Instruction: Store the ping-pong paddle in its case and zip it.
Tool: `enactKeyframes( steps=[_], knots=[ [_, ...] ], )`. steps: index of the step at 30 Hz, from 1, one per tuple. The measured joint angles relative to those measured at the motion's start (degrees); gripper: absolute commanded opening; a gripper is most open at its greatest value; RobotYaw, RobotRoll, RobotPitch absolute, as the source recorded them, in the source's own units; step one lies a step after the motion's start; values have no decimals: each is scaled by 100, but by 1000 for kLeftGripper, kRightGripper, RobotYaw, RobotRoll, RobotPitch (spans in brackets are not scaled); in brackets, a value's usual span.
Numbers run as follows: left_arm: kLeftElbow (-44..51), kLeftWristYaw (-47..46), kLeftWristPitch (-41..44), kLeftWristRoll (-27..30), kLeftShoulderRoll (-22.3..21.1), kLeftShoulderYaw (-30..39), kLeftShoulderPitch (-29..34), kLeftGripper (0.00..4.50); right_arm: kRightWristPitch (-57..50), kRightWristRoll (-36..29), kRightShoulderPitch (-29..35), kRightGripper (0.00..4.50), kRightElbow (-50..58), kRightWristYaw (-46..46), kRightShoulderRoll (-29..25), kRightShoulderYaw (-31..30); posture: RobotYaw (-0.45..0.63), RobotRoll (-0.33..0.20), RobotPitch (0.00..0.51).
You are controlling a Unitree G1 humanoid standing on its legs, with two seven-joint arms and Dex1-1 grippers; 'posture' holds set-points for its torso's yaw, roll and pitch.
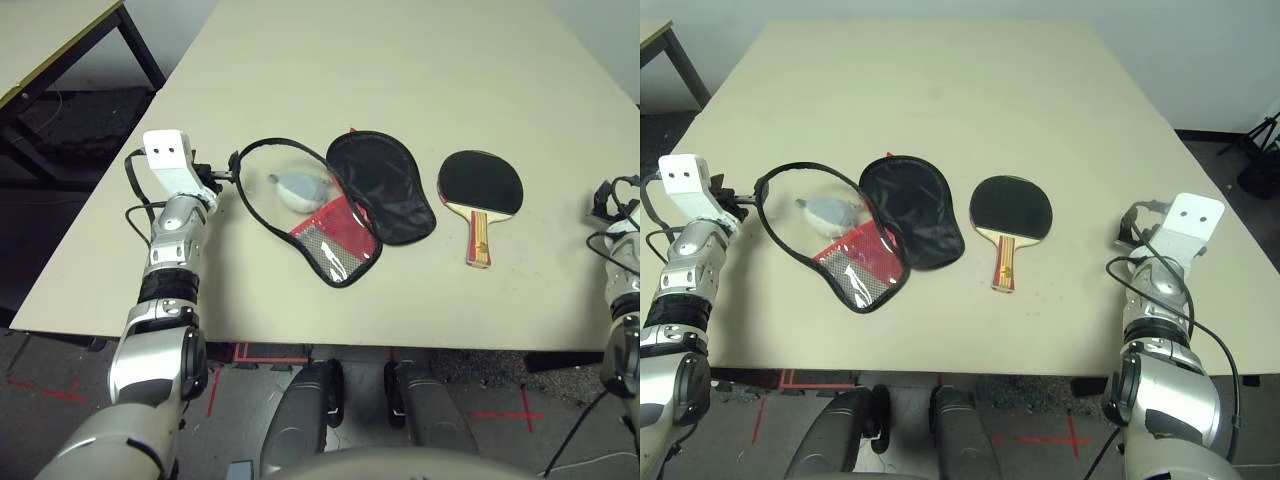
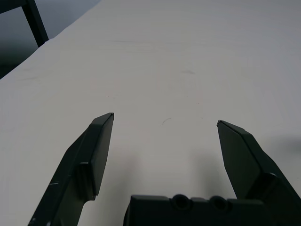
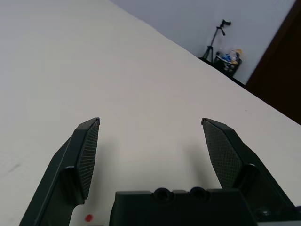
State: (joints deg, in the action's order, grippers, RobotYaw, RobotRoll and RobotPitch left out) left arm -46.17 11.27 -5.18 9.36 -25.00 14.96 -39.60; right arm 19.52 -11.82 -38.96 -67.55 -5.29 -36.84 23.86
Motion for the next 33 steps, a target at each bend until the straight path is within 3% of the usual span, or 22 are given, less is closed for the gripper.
enactKeyframes(
  steps=[7, 13, 16, 20, 25, 33],
  knots=[
    [-74, -93, -48, -2, 88, 21, 6, 4500, -186, -82, -54, 4468, 163, -348, 51, -2, -109, 0, 163],
    [-31, 205, 184, 24, -196, 22, -326, 4500, -1325, -98, -294, 4468, 920, -187, -128, -4, -115, 0, 161],
    [137, 512, 433, 31, -414, -13, -600, 4500, -2740, -156, -111, 4468, 2144, -140, -194, -59, -131, 0, 162],
    [342, 1206, 853, 28, -712, -209, -1230, 4500, -5593, -501, 335, 4468, 4734, 53, -174, -209, -140, 0, 155],
    [349, 1732, 1106, 17, -746, -397, -1622, 4500, -8585, -995, 496, 4468, 7117, 368, 268, -239, -171, 0, 150],
    [374, 2086, 1149, -26, -221, -784, -1735, 4500, -10900, -1031, 10, 4468, 8675, 568, 1234, -277, -198, 0, 133]
  ],
)
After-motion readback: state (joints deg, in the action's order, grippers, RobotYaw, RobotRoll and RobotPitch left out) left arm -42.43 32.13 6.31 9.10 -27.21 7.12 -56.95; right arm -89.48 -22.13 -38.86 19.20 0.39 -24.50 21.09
